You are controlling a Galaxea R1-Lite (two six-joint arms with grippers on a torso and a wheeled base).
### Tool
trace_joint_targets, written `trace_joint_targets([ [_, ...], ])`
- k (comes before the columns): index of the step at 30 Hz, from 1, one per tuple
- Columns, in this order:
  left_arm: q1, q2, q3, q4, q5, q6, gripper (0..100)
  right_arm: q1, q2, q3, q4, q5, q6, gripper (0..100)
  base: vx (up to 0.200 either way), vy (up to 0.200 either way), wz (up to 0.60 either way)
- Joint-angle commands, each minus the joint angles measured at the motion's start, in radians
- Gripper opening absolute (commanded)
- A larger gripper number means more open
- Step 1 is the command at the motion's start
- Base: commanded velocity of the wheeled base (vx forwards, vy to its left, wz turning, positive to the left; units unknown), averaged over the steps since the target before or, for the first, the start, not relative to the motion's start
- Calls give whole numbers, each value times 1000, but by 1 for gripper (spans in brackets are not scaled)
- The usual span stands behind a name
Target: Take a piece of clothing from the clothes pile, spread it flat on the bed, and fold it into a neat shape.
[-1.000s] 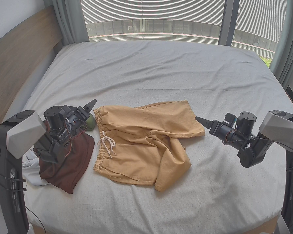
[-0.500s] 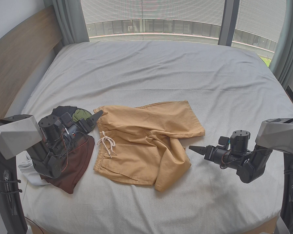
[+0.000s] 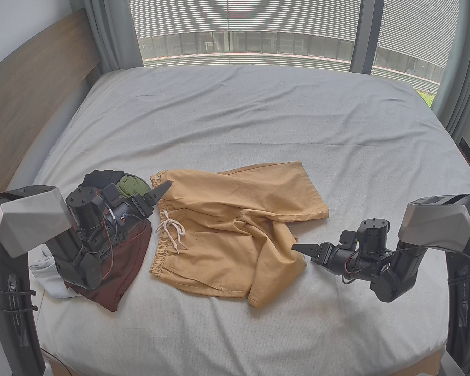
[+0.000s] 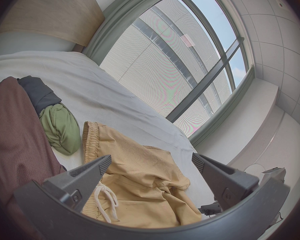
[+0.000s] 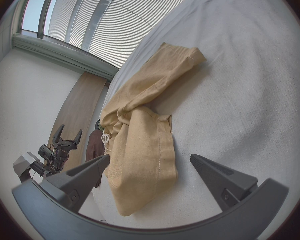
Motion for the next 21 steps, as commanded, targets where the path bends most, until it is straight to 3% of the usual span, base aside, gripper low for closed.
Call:
trace_joint_targets([
  [1,-5,2,0,-1,0,1,100,27,37,-18,-1,1,17,100,0,0,0],
  [6,-5,2,0,-1,0,1,100,39,62,-36,-8,1,29,100,0,0,0],
  [11,-5,4,-2,-1,2,-1,100,50,46,-38,-18,7,127,100,0,0,0],
  [21,-5,10,-6,-1,2,-2,100,77,-89,34,-94,39,154,100,0,0,0],
])
